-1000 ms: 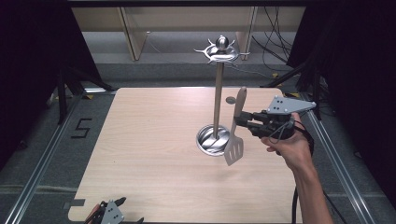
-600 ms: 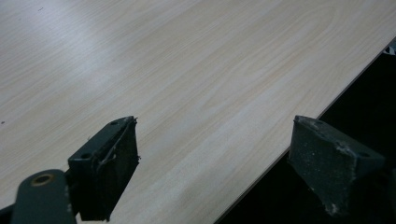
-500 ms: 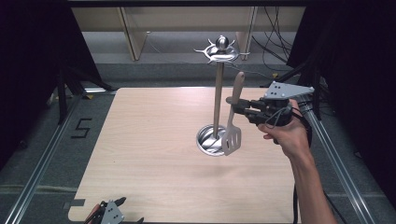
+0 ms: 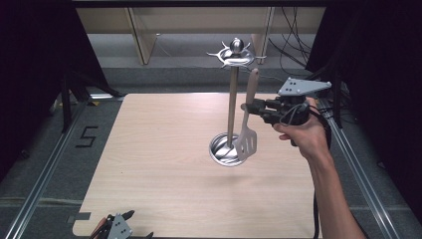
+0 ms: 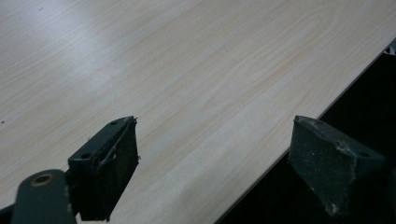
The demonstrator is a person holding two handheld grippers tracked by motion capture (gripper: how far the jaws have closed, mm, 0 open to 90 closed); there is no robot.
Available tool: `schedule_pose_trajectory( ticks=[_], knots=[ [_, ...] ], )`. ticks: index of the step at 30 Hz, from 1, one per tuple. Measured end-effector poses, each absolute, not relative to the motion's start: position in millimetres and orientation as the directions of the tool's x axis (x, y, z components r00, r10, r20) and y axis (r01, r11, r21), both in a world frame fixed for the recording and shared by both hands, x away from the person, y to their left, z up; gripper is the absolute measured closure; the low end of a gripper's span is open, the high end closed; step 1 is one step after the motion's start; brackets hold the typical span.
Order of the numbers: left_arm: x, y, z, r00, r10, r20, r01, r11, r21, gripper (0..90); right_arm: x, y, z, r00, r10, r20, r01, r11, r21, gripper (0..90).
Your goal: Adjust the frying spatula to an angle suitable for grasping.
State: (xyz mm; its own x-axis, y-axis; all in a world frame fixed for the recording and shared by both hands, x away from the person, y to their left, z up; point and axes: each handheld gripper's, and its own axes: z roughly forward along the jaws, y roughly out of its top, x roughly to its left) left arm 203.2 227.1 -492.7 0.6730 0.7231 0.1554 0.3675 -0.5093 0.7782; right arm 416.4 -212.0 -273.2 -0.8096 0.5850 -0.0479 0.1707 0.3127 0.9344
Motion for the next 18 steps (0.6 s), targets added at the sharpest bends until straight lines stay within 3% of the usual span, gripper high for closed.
schedule_pose_trajectory(
  ticks=[18],
  knots=[
    [203.4,226.2,-493.5,0.674,0.723,0.153,0.364,-0.505,0.783,15.0,429.9,-201.2,-267.6,-0.814,0.580,-0.023,0.221,0.348,0.911,74.9]
  ],
)
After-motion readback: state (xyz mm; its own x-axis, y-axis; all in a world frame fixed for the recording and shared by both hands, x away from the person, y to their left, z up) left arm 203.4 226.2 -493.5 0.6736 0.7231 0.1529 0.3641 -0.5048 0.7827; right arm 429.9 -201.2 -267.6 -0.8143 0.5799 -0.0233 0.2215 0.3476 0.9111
